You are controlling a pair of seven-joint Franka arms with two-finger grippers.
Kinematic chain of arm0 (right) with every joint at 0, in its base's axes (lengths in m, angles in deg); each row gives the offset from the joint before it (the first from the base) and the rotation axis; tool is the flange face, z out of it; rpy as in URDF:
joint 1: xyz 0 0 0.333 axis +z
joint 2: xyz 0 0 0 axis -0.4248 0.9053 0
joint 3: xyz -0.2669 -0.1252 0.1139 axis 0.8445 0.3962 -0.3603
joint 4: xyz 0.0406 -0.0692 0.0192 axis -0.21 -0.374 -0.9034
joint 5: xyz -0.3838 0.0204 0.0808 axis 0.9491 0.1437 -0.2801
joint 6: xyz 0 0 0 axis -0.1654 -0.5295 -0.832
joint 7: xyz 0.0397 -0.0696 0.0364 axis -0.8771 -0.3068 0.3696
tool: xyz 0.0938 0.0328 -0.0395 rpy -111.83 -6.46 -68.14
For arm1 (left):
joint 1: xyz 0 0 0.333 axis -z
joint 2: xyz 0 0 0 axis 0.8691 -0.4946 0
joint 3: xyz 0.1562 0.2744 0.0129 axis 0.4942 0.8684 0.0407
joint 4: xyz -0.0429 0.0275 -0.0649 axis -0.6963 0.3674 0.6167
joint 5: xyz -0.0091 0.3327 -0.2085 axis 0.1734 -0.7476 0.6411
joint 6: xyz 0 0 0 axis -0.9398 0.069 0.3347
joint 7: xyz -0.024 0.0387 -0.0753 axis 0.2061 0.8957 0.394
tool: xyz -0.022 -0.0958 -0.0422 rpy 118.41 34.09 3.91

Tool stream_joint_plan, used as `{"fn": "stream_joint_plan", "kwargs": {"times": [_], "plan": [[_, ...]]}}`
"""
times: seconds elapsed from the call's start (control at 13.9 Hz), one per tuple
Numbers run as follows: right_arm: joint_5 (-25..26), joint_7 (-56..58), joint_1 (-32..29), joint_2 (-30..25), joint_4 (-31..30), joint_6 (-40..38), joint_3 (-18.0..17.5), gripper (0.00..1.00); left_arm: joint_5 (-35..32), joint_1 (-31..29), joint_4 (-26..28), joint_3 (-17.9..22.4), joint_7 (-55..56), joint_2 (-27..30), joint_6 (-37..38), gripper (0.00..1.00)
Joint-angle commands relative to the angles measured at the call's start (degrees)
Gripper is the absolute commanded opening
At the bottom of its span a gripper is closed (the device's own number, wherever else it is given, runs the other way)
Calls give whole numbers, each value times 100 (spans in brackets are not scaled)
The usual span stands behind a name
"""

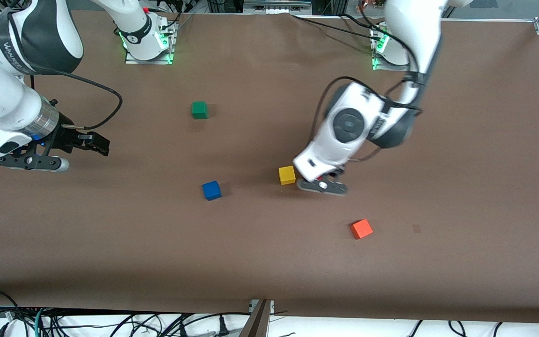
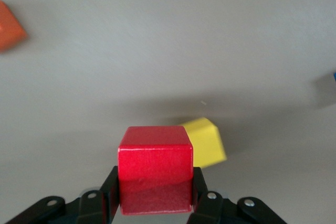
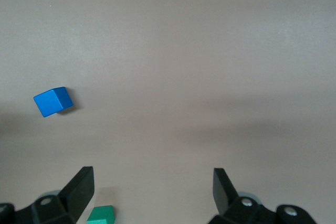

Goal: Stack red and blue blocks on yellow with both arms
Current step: 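Carry the red cube with the left gripper over the yellow cube, then lower the red cube onto the yellow cube and open the left gripper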

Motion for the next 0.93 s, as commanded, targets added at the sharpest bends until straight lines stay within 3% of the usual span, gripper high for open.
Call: {"fn": "stream_joint_plan", "kwargs": {"times": [0.0, 0.86], "plan": [[88, -17, 14, -56, -4, -3, -36, 100, 53, 254, -354, 131, 511, -288, 94, 0], [45, -622, 67, -47, 5, 147, -80, 100, 97, 491, -363, 122, 1189, -701, -301, 0]]}}
